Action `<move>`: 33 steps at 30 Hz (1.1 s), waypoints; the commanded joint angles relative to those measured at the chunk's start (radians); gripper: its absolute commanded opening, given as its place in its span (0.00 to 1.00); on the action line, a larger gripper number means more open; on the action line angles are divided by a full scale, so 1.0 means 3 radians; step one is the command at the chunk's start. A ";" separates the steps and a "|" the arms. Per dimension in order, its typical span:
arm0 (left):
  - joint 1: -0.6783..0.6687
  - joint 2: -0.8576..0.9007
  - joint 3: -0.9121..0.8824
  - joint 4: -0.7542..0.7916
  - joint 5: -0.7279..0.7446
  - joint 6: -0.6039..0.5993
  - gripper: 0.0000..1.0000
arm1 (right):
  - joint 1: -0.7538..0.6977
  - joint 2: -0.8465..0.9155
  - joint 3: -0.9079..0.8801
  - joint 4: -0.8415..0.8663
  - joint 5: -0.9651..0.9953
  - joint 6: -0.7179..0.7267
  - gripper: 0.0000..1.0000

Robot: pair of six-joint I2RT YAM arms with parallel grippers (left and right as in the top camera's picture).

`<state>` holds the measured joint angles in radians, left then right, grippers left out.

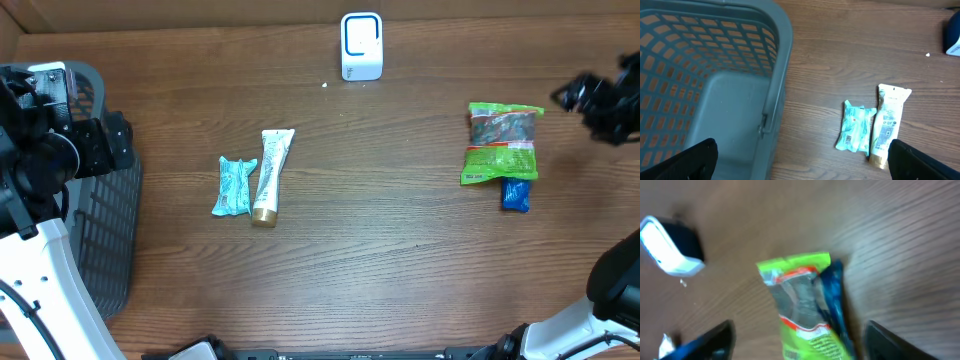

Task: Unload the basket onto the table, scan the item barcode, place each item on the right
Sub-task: 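Reach the right gripper to the white conditioner tube and grasp it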

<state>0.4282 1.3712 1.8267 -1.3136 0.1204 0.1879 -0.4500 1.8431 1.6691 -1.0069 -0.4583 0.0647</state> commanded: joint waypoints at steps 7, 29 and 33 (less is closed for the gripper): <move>0.0011 0.0010 0.0045 0.0004 0.0023 0.0061 1.00 | 0.0514 -0.0024 0.0507 -0.0163 -0.0856 0.0348 1.00; 0.0011 0.0010 0.0045 0.0004 0.0023 0.0061 1.00 | 0.3262 0.0874 0.0230 0.0814 0.0106 0.1546 0.87; 0.0011 0.0010 0.0045 0.0004 0.0023 0.0061 1.00 | 0.3438 0.1036 0.0230 0.0933 0.0106 0.1544 0.87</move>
<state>0.4282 1.3712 1.8267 -1.3136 0.1204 0.1879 0.5617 2.1239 1.7458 -0.7456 -0.4625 0.4969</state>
